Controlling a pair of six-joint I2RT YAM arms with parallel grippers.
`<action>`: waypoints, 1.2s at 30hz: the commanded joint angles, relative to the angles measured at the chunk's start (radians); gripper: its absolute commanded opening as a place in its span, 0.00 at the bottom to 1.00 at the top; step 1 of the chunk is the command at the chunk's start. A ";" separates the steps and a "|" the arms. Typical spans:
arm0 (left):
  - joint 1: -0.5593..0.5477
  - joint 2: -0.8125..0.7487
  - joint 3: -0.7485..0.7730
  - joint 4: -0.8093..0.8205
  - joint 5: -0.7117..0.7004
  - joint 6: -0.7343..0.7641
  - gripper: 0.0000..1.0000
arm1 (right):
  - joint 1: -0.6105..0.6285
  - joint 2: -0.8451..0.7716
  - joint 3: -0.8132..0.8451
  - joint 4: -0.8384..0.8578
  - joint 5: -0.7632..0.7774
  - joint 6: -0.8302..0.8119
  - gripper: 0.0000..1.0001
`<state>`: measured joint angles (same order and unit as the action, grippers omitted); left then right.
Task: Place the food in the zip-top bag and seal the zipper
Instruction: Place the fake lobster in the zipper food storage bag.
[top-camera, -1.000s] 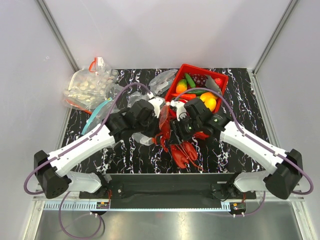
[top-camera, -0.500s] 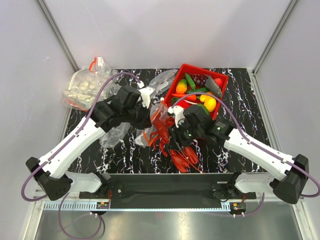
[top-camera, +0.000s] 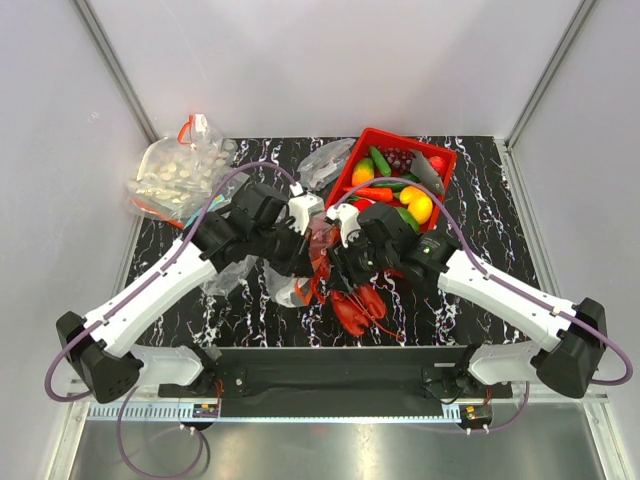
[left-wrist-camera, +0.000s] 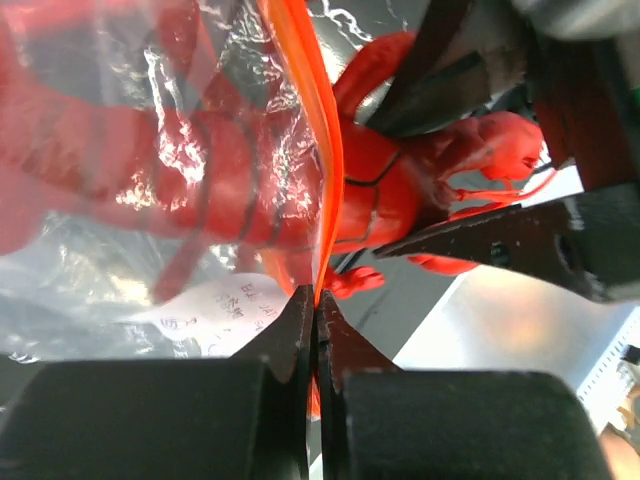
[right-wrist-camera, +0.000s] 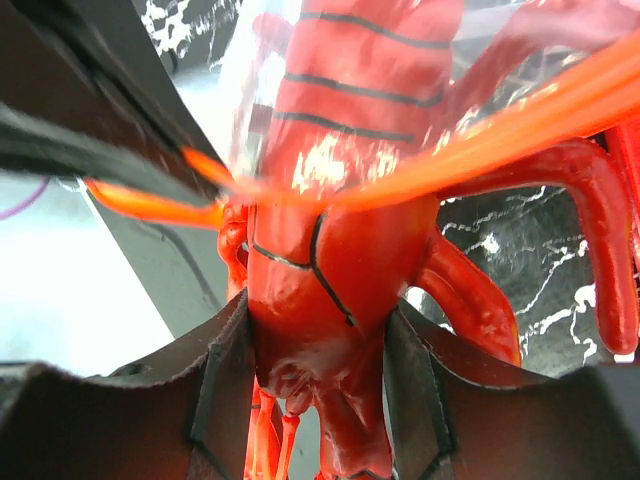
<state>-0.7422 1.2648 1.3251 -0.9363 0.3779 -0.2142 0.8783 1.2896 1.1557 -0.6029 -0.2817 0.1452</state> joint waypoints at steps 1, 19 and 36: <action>-0.005 -0.076 -0.062 0.158 0.116 -0.083 0.00 | 0.011 -0.036 0.016 0.135 -0.010 0.020 0.04; -0.014 -0.183 -0.247 0.542 0.392 -0.304 0.00 | -0.004 0.019 -0.145 0.436 0.147 0.171 0.01; -0.014 -0.068 -0.352 0.568 0.058 -0.246 0.00 | -0.006 -0.107 -0.154 0.299 0.234 0.249 0.50</action>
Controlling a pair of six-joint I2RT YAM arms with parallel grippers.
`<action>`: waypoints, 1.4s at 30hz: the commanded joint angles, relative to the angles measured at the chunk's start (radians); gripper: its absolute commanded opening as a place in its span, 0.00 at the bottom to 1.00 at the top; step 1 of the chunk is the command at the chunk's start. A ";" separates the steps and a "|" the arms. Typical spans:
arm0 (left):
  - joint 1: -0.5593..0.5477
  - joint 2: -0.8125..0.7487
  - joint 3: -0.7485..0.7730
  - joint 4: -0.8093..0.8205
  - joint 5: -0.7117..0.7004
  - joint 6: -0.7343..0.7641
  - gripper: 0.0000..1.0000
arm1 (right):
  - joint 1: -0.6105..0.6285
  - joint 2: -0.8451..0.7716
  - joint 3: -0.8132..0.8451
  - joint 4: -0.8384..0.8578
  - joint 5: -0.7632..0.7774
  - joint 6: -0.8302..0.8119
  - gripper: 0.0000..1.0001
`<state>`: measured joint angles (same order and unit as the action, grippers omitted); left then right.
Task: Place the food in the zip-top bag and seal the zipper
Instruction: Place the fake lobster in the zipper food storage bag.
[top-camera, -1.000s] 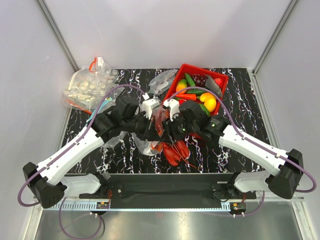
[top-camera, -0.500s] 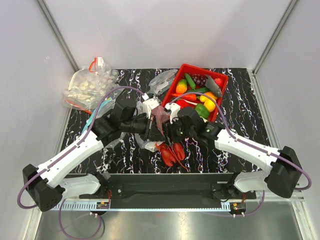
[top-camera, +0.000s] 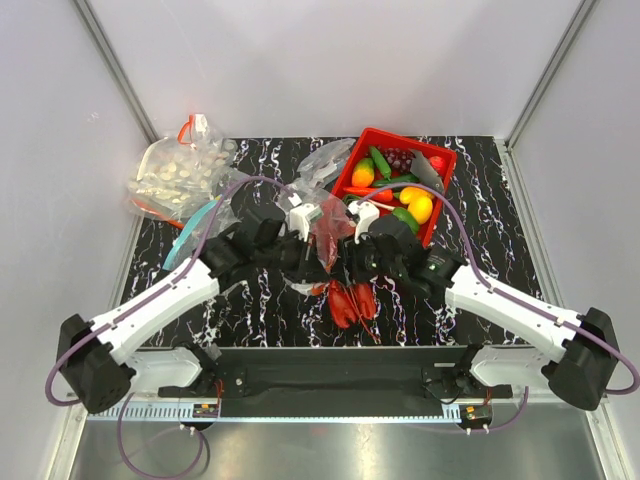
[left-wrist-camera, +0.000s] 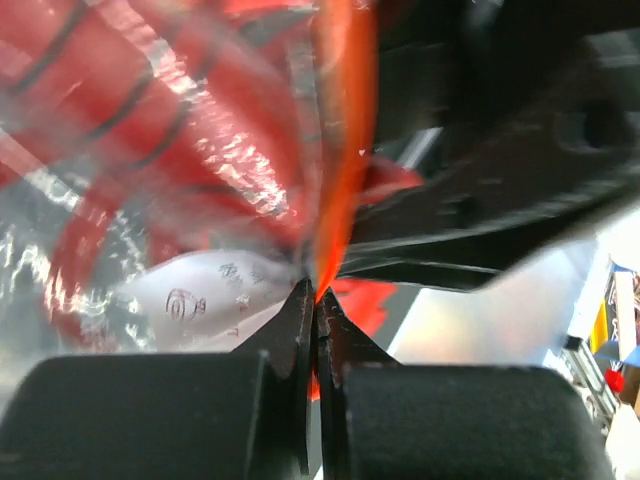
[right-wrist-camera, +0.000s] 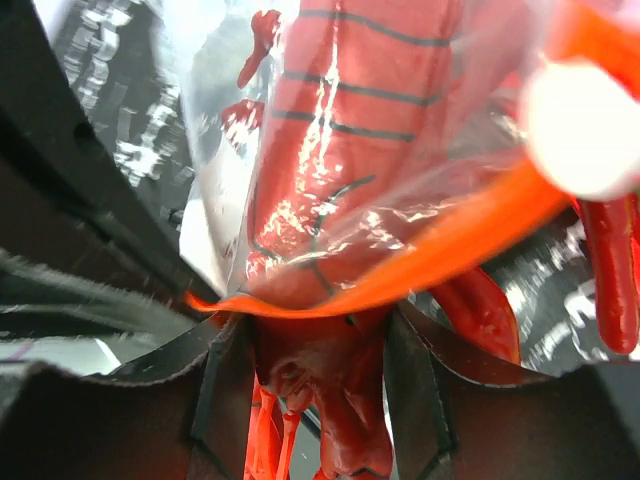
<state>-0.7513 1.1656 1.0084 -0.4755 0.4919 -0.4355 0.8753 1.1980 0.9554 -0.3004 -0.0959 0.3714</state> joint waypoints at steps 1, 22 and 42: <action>-0.005 0.040 -0.040 0.136 -0.056 -0.031 0.00 | -0.002 -0.015 0.043 -0.026 0.053 0.024 0.52; -0.094 0.074 0.021 0.195 -0.090 -0.094 0.00 | -0.012 -0.034 -0.089 0.024 0.076 0.069 0.72; -0.100 0.287 -0.043 0.156 -0.312 -0.034 0.00 | -0.013 -0.213 -0.240 -0.163 0.102 0.299 0.86</action>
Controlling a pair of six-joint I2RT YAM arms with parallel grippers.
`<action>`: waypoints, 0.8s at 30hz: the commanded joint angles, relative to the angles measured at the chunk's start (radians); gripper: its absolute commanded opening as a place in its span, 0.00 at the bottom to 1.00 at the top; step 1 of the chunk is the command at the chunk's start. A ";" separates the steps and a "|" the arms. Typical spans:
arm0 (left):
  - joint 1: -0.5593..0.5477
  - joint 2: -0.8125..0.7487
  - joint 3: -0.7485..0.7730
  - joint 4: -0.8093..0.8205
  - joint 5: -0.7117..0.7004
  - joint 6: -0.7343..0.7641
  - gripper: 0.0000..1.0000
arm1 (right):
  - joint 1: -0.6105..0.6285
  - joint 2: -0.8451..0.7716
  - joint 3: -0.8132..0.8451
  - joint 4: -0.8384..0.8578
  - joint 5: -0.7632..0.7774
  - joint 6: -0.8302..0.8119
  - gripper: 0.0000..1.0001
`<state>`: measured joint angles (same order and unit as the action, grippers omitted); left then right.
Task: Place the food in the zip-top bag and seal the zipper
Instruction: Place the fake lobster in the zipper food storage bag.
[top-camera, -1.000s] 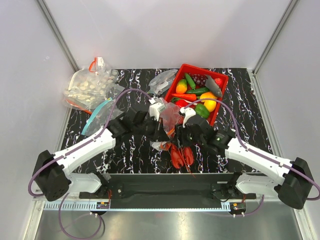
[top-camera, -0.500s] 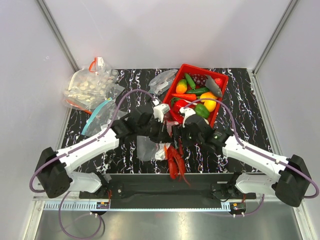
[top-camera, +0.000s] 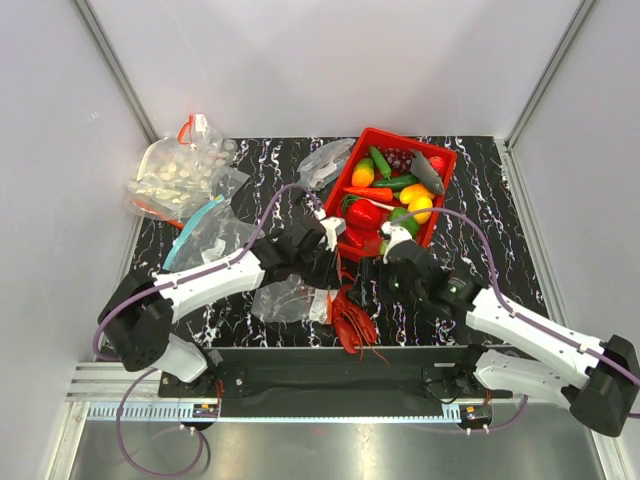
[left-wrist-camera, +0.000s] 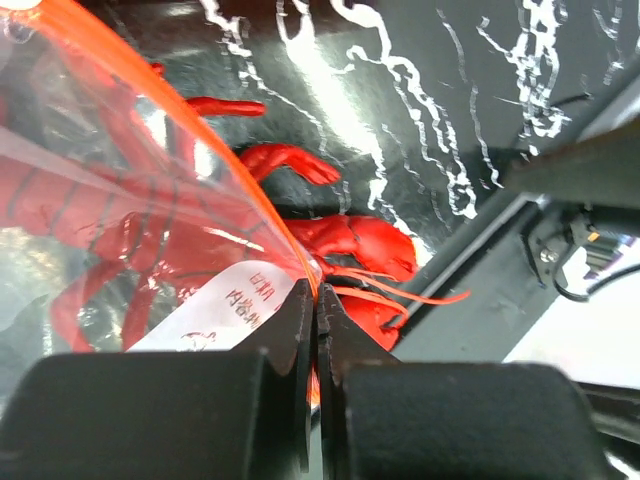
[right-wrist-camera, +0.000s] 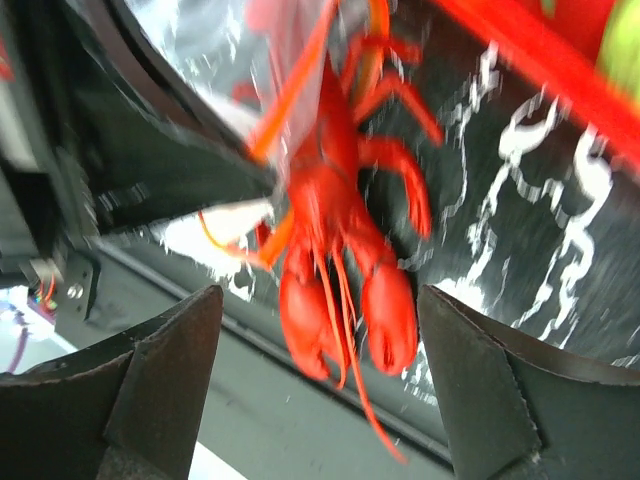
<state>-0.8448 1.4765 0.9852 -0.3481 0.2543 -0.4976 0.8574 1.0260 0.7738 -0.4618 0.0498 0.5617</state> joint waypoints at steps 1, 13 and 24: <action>-0.007 -0.027 -0.037 0.032 -0.082 0.030 0.00 | 0.005 -0.049 -0.077 0.002 -0.047 0.127 0.86; -0.037 0.031 -0.146 0.124 -0.112 0.005 0.00 | 0.005 0.075 -0.263 0.199 -0.067 0.291 0.85; -0.077 -0.025 -0.102 0.101 -0.116 0.008 0.00 | 0.005 0.094 -0.398 0.441 -0.054 0.305 0.75</action>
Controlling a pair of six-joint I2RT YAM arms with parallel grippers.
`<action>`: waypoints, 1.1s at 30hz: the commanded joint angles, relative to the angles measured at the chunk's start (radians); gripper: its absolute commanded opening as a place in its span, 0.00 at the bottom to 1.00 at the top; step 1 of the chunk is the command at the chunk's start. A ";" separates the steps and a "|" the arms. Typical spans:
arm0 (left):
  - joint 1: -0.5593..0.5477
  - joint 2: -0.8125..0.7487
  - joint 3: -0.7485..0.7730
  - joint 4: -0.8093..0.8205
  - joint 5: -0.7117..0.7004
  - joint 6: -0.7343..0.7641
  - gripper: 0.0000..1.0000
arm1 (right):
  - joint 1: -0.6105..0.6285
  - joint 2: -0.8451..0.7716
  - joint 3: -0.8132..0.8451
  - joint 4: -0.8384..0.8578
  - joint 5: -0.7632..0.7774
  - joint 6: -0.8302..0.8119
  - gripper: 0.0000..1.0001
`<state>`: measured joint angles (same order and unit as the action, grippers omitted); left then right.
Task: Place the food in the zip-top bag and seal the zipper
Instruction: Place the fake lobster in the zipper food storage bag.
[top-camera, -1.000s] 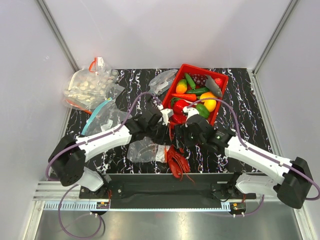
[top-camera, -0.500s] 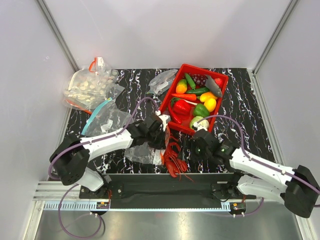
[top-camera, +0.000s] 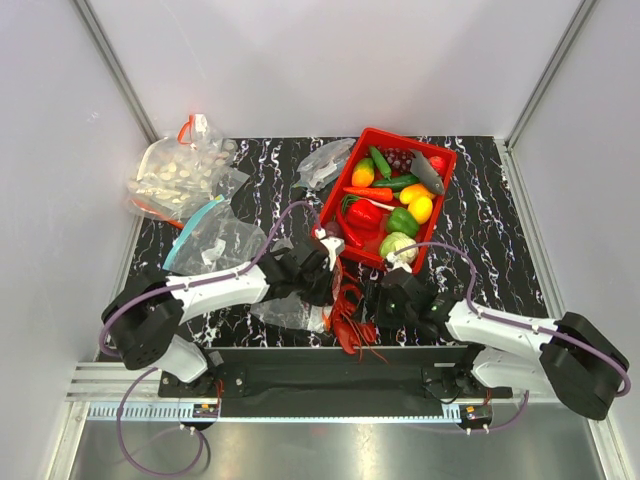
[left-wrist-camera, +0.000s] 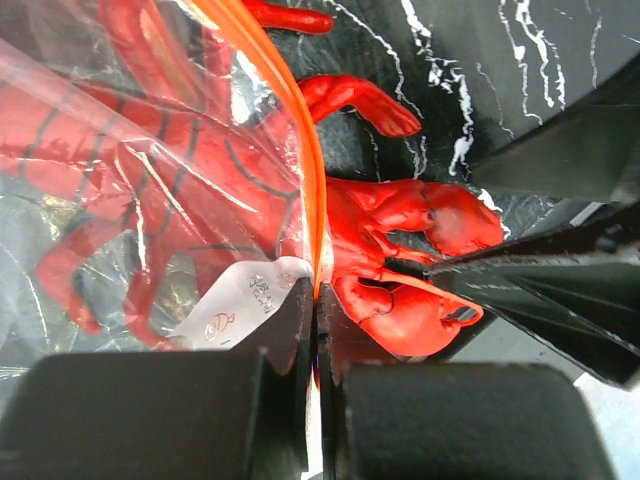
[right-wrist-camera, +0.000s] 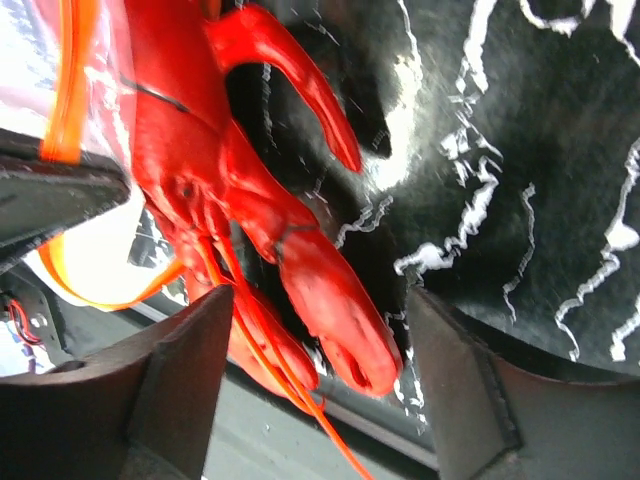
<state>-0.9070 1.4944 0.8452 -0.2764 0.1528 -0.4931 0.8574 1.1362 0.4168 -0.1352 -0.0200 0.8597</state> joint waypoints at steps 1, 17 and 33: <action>-0.020 -0.045 0.040 0.029 -0.015 0.004 0.00 | 0.005 -0.016 -0.050 0.126 0.015 0.007 0.72; -0.055 -0.062 0.000 0.083 0.027 -0.030 0.00 | 0.006 -0.070 -0.090 0.384 -0.162 -0.114 0.43; -0.066 -0.114 0.032 -0.086 -0.121 0.013 0.00 | 0.170 0.102 0.010 0.108 0.130 -0.166 0.66</action>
<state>-0.9672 1.4029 0.8513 -0.3424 0.0883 -0.5022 0.9813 1.2053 0.3790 0.0849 -0.0185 0.7158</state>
